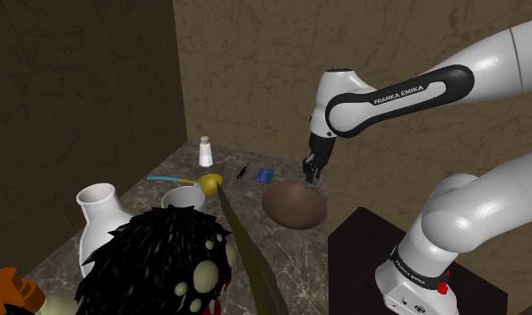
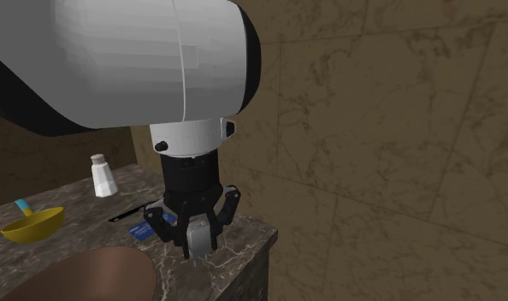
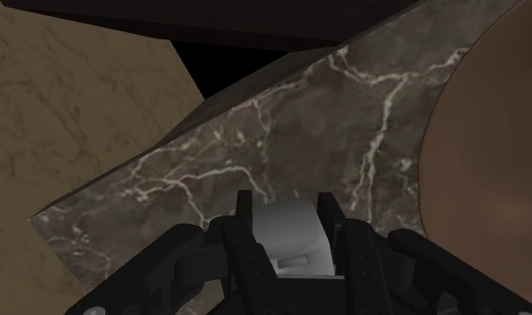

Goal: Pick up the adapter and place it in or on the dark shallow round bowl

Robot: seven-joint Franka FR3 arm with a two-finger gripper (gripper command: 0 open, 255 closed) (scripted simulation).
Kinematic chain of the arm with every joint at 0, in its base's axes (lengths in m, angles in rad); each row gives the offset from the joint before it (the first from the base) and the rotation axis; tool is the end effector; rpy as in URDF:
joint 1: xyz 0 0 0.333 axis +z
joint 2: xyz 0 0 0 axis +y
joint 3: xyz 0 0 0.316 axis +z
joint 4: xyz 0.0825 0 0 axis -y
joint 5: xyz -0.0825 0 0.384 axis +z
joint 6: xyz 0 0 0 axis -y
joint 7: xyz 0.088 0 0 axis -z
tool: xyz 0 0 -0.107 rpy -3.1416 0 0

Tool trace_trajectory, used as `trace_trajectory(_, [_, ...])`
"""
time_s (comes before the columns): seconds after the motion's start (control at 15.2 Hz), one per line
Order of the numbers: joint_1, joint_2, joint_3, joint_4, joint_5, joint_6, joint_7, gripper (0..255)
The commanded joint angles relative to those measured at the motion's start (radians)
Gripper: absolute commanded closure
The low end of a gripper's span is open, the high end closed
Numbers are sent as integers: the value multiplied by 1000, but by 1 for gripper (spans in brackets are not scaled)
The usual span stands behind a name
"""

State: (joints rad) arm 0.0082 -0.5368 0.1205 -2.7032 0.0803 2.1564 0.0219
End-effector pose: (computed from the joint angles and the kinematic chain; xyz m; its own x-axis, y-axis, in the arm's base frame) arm 0.3576 0.0470 0.3904 0.9989 0.0448 -0.0120 0.0447 -0.9990 -0.0046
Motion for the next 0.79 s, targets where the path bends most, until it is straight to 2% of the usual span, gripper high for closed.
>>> trace_trajectory(0.0, [0,0,0,0,0,0,0,255])
trace_trajectory(0.4, [0,0,0,0,0,0,0,255])
trace_trajectory(0.73, [0,-34,-5,46,-3,-80,0,255])
